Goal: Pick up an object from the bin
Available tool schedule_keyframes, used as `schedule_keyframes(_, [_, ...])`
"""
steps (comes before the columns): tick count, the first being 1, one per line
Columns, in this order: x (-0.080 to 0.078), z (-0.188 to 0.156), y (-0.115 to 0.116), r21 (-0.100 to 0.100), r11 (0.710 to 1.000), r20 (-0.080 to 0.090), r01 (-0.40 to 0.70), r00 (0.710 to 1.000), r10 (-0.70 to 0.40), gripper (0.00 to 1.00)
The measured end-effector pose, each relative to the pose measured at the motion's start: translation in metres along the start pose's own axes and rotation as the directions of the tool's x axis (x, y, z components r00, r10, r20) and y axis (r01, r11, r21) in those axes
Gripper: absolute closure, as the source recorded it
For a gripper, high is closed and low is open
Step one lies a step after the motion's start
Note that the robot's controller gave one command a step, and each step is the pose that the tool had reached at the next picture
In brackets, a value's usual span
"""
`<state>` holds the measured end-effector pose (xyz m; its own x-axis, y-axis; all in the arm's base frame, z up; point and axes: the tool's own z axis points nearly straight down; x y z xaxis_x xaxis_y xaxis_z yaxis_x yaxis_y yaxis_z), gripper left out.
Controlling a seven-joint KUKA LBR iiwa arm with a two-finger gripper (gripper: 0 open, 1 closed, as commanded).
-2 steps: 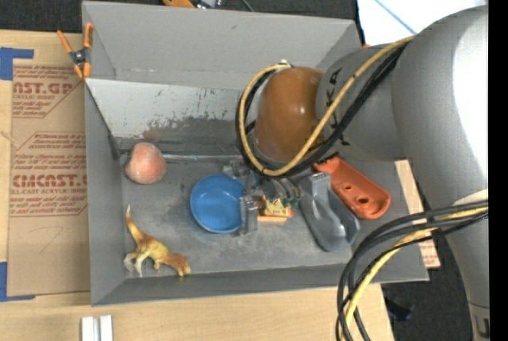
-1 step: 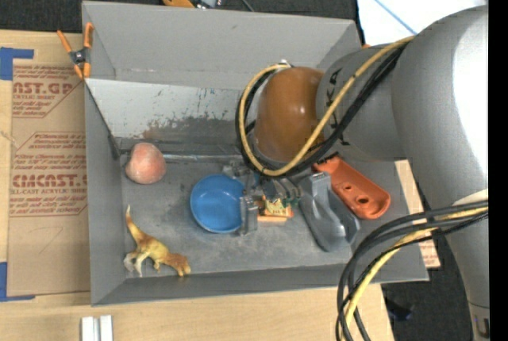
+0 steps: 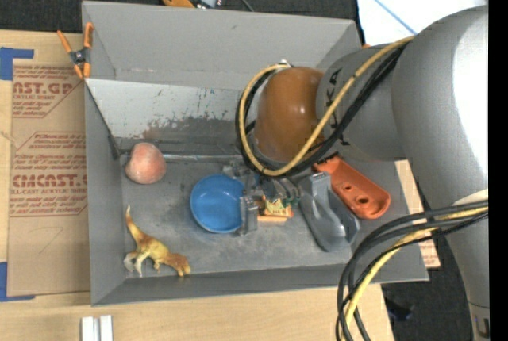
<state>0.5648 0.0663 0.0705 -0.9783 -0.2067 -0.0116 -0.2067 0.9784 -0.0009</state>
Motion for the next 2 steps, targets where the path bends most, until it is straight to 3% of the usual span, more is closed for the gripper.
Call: schedule_keyframes(2, [0.0000,0.0000,0.0000,0.000,1.000,0.000,0.000,1.000,0.000,1.00])
